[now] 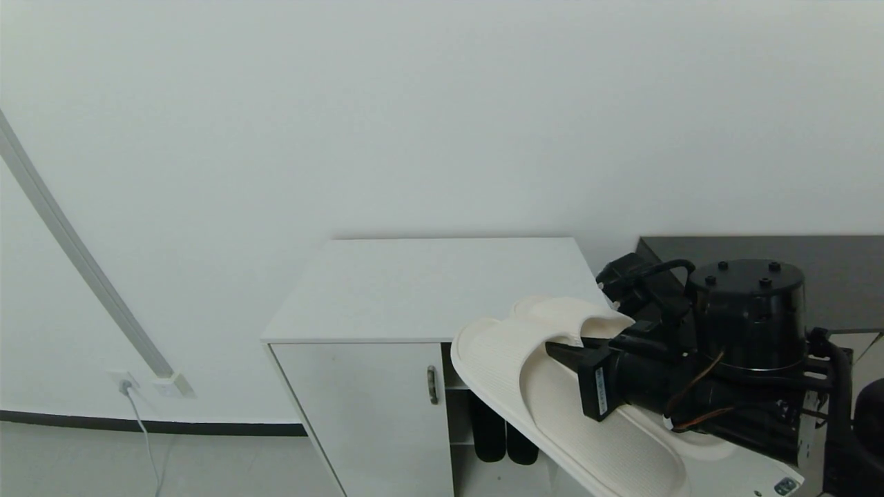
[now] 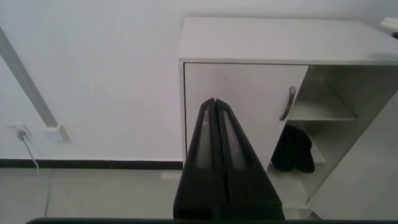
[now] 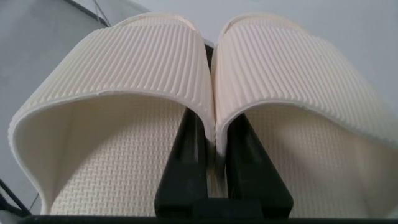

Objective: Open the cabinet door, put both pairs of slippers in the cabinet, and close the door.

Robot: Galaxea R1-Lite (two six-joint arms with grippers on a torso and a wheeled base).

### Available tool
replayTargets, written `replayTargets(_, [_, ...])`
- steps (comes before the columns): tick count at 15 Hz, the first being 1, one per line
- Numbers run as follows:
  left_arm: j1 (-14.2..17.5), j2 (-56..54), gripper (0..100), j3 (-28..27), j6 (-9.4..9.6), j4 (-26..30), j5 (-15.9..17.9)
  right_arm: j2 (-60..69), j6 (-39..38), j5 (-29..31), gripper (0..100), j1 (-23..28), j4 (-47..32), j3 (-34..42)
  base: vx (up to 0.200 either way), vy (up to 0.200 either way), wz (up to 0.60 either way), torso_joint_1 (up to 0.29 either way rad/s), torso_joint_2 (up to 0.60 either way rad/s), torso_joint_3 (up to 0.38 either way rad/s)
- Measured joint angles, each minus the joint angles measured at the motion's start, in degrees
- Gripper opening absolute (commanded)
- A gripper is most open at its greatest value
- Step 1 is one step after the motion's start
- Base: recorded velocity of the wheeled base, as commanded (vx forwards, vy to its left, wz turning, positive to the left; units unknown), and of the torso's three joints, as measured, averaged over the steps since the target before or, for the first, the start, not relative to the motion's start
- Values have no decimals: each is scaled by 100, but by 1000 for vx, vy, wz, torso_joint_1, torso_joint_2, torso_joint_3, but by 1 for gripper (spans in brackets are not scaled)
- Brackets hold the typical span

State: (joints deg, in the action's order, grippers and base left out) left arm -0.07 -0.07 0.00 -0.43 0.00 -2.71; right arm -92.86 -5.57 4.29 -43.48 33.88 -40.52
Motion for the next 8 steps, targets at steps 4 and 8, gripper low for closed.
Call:
replayTargets(4, [-4, 0, 0, 0, 7, 0, 6, -13, 2, -9, 0, -9, 9, 1, 0, 0, 0, -24, 38, 29])
replayTargets(8, [-4, 0, 0, 0, 11, 0, 9, -24, 2, -6, 0, -6, 0, 9, 0, 0, 0, -151, 350, 188])
